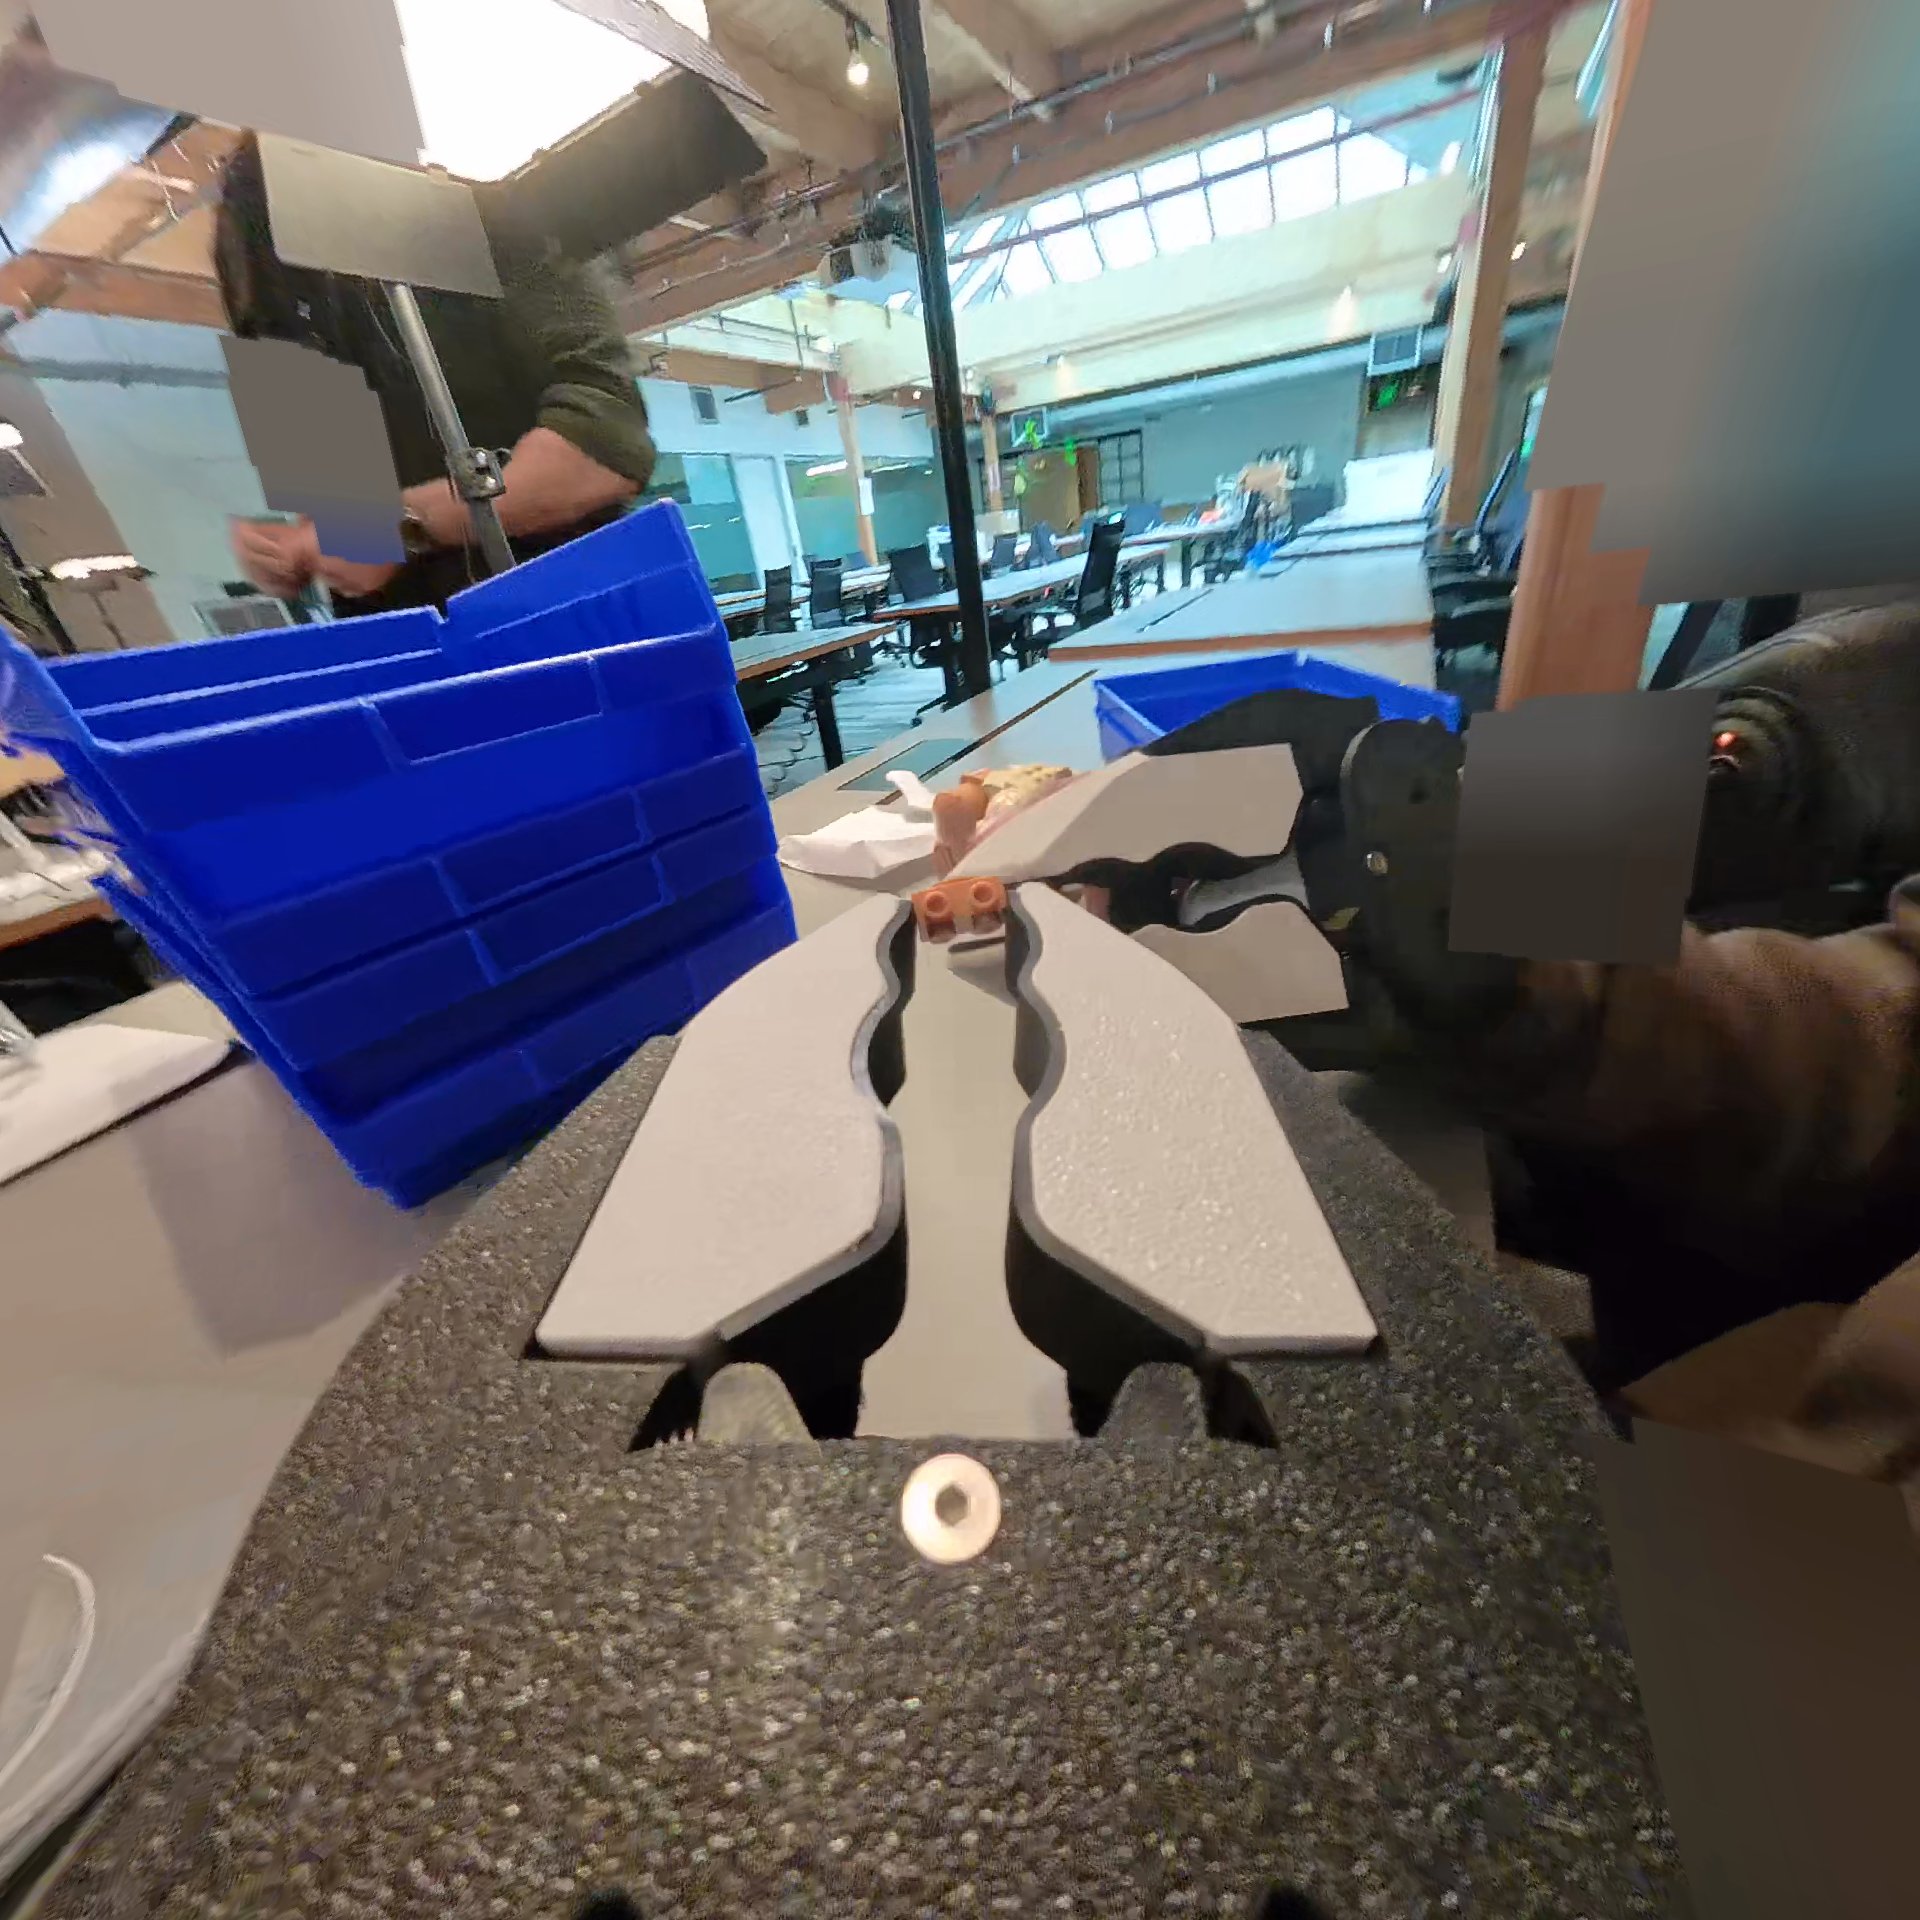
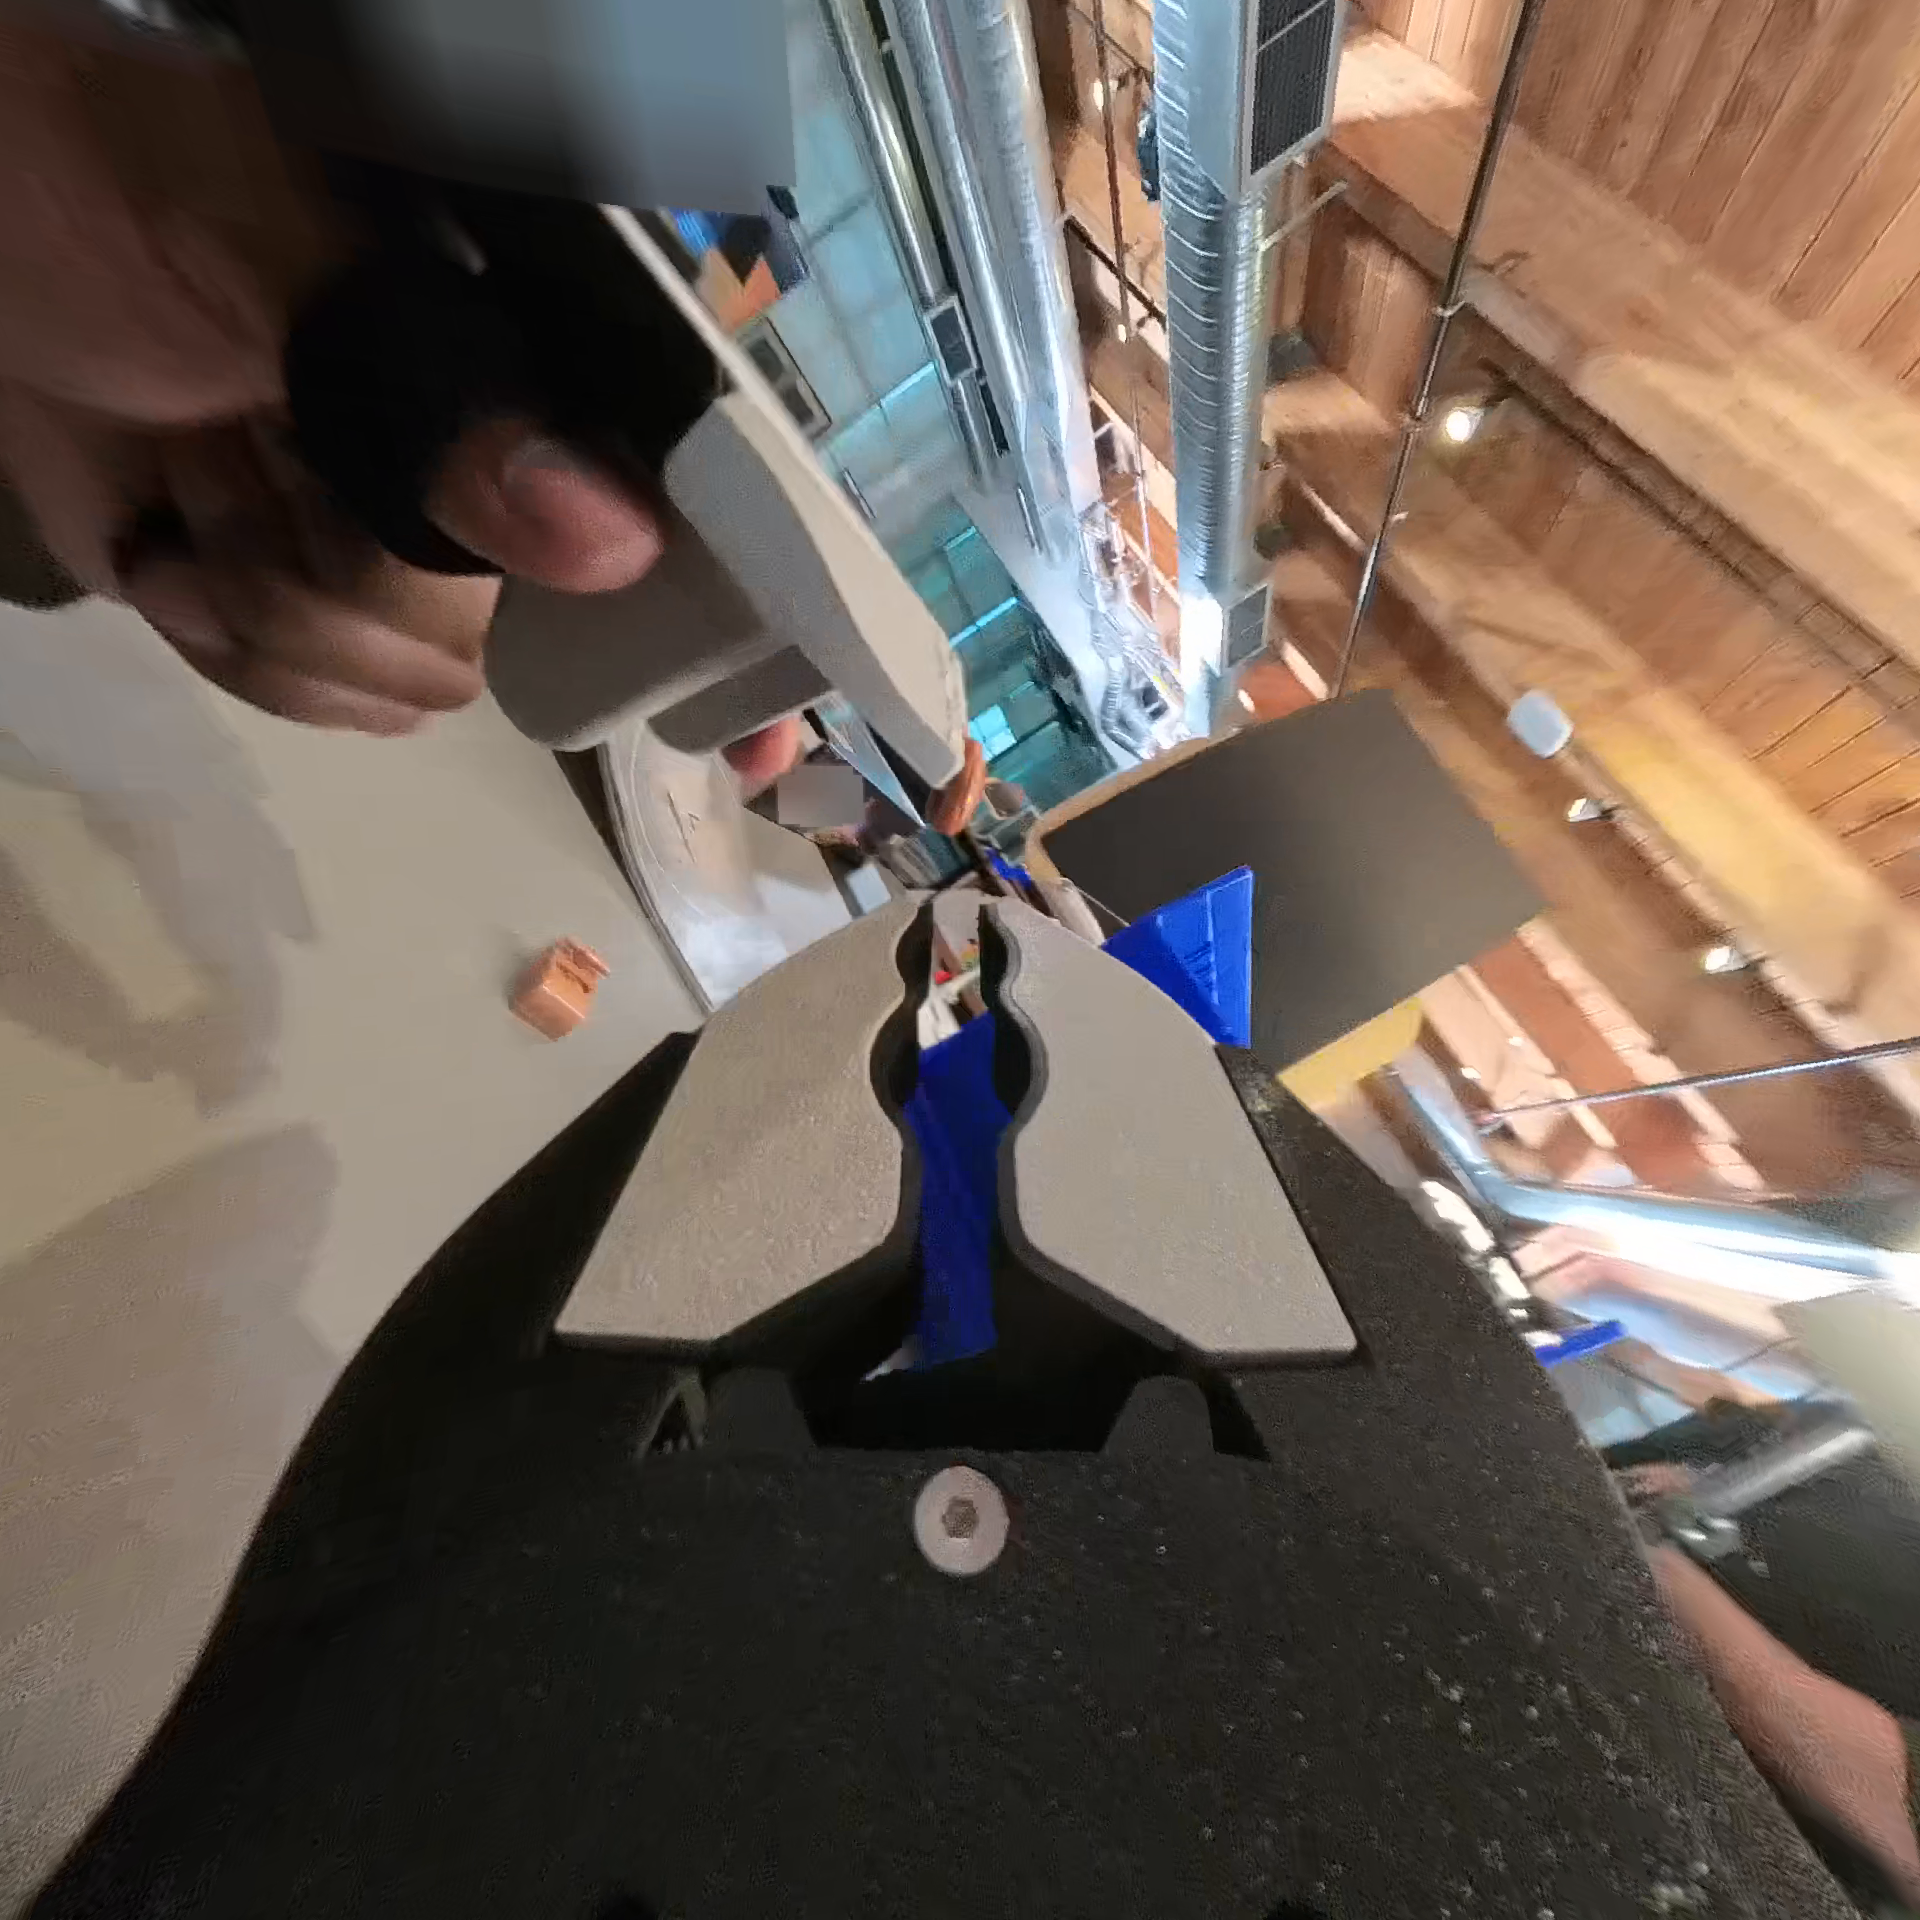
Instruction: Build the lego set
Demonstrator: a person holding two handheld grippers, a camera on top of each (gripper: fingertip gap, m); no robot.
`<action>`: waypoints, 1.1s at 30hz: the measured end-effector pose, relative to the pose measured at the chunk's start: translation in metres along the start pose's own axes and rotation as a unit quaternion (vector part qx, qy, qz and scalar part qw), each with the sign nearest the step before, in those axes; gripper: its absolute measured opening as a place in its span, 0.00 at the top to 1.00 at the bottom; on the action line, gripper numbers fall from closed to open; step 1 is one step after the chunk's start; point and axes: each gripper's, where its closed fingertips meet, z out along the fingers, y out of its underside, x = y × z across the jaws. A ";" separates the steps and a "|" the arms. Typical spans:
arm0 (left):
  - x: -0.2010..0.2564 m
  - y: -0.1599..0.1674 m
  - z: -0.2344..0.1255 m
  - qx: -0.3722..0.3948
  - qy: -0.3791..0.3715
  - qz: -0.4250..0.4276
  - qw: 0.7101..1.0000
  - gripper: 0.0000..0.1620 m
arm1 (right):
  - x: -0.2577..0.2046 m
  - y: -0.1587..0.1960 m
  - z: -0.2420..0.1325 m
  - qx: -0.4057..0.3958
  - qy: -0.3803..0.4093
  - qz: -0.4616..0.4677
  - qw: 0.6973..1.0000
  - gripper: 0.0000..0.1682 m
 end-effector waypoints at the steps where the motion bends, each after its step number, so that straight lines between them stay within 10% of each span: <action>1: -0.002 0.000 -0.001 0.003 0.003 -0.017 1.000 0.90 | 0.002 -0.001 -0.001 0.004 0.001 0.013 1.000 0.95; 33: 0.016 0.028 -0.001 -0.086 0.130 -0.092 0.983 0.90 | -0.023 -0.008 -0.007 0.037 -0.073 -0.070 0.994 0.84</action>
